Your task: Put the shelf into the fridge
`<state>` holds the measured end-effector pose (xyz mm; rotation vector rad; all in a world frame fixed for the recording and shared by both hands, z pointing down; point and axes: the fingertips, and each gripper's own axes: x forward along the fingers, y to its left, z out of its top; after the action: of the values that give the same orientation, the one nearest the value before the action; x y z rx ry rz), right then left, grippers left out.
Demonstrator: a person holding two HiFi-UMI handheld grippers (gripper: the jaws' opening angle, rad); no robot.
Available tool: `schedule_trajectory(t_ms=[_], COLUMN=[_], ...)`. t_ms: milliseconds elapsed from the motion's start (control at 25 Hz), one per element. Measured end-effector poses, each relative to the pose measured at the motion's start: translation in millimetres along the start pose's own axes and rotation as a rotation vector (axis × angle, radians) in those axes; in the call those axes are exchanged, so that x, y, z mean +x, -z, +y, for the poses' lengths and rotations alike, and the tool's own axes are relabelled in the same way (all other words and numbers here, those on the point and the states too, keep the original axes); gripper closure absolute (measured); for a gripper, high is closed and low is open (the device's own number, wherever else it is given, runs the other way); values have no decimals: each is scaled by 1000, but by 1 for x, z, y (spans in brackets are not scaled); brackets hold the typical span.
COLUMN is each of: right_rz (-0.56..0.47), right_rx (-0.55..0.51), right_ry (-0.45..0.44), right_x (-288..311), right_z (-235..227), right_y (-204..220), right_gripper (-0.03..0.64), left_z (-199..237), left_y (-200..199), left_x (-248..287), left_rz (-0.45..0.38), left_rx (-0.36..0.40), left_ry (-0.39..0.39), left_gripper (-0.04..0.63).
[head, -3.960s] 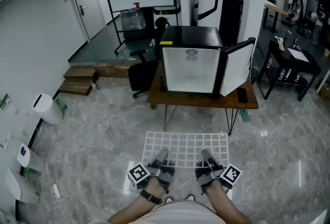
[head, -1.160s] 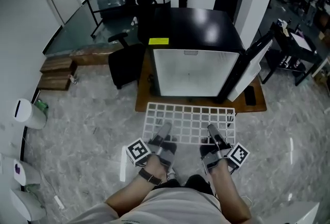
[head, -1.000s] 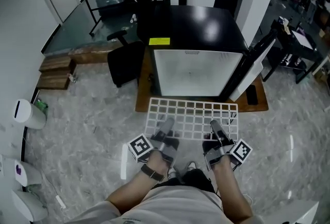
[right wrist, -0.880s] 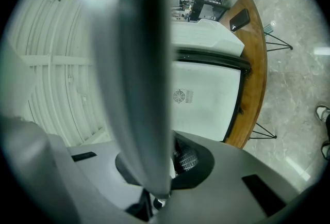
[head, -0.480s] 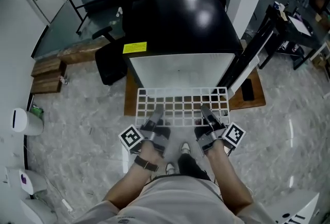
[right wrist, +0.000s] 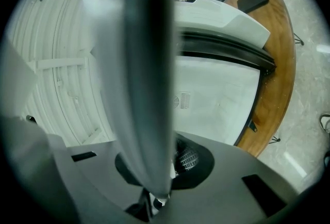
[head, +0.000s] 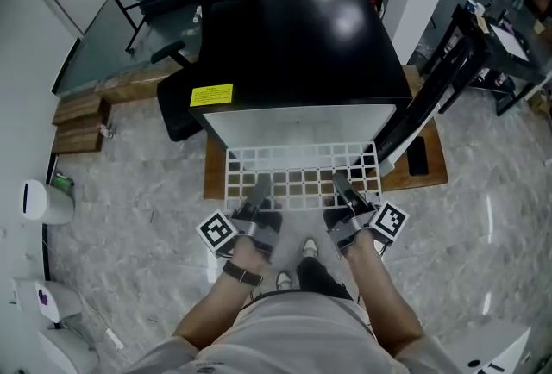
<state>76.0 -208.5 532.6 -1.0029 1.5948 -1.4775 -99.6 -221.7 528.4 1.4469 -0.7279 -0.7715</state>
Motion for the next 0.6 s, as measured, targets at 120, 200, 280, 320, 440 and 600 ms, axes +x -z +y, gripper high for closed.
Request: schedule_trajectory(t_ms=[120, 200, 280, 320, 440, 600], right_rz=[13, 18, 20, 20, 25, 40], right_rx=[0, -5, -9, -9, -3, 4], right_ry=[6, 0, -6, -9, -14, -14], right_x=[2, 4, 5, 6, 12, 17], right_z=[-3, -3, -3, -4, -3, -2], right_y=[-2, -2, -2, -3, -8, -6], right_gripper=[569, 569, 569, 569, 569, 569], left_z=[2, 3, 4, 4, 3, 4], left_y=[0, -1, -1, -1, -3, -7], left_x=[1, 1, 1, 2, 9, 9], left_rz=[-7, -8, -9, -9, -16, -28], left_rx=[-1, 0, 0, -1, -4, 16], left_ry=[-2, 2, 7, 8, 9, 21], left_gripper=[568, 568, 568, 568, 568, 568])
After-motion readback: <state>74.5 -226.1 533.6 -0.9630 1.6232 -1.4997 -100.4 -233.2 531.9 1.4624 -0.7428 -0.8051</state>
